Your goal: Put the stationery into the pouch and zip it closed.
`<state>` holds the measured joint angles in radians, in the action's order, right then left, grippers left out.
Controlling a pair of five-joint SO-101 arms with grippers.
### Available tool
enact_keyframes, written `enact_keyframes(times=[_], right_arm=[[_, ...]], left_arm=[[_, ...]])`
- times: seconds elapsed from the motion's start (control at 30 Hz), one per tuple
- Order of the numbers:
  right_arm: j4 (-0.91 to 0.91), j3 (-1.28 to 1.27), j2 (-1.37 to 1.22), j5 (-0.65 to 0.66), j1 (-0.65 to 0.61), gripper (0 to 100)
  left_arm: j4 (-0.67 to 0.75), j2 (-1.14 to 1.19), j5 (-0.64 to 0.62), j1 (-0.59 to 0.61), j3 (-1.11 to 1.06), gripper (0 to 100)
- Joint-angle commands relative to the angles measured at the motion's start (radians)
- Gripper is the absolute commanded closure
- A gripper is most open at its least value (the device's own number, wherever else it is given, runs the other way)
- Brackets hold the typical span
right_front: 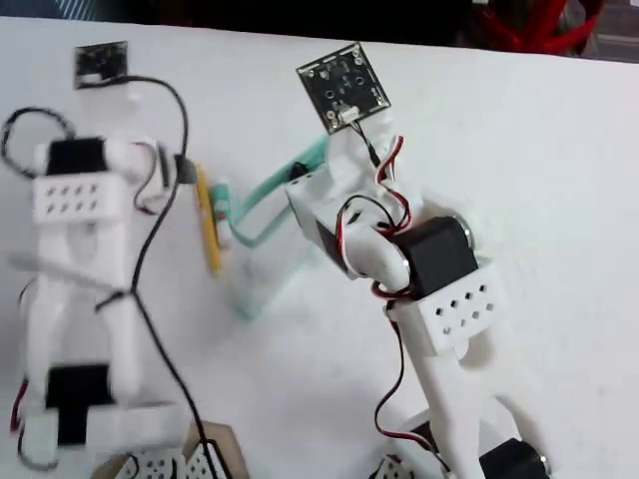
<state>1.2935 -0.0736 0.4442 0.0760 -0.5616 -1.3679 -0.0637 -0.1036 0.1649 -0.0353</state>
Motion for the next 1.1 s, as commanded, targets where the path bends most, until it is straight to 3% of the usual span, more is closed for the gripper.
enact_keyframes(times=[0.0, 0.27, 0.47, 0.73, 1.07], right_arm=[[0.016, -0.048, -0.008, -0.008, -0.005, 79.3], [0.021, -0.049, -0.008, -0.006, -0.004, 79.3], [0.019, -0.049, -0.008, -0.003, -0.004, 79.3], [0.019, -0.049, -0.012, -0.002, -0.004, 79.3], [0.018, -0.049, -0.016, 0.000, -0.004, 79.3]], left_arm=[[0.015, 0.162, -0.015, -0.071, 0.129, 74], [0.017, 0.530, -0.015, -0.111, 0.413, 74], [-0.026, 0.702, -0.011, -0.111, 0.489, 74], [-0.132, 0.722, -0.014, -0.116, 0.483, 82], [-0.184, 0.731, -0.015, -0.194, 0.482, 81]])
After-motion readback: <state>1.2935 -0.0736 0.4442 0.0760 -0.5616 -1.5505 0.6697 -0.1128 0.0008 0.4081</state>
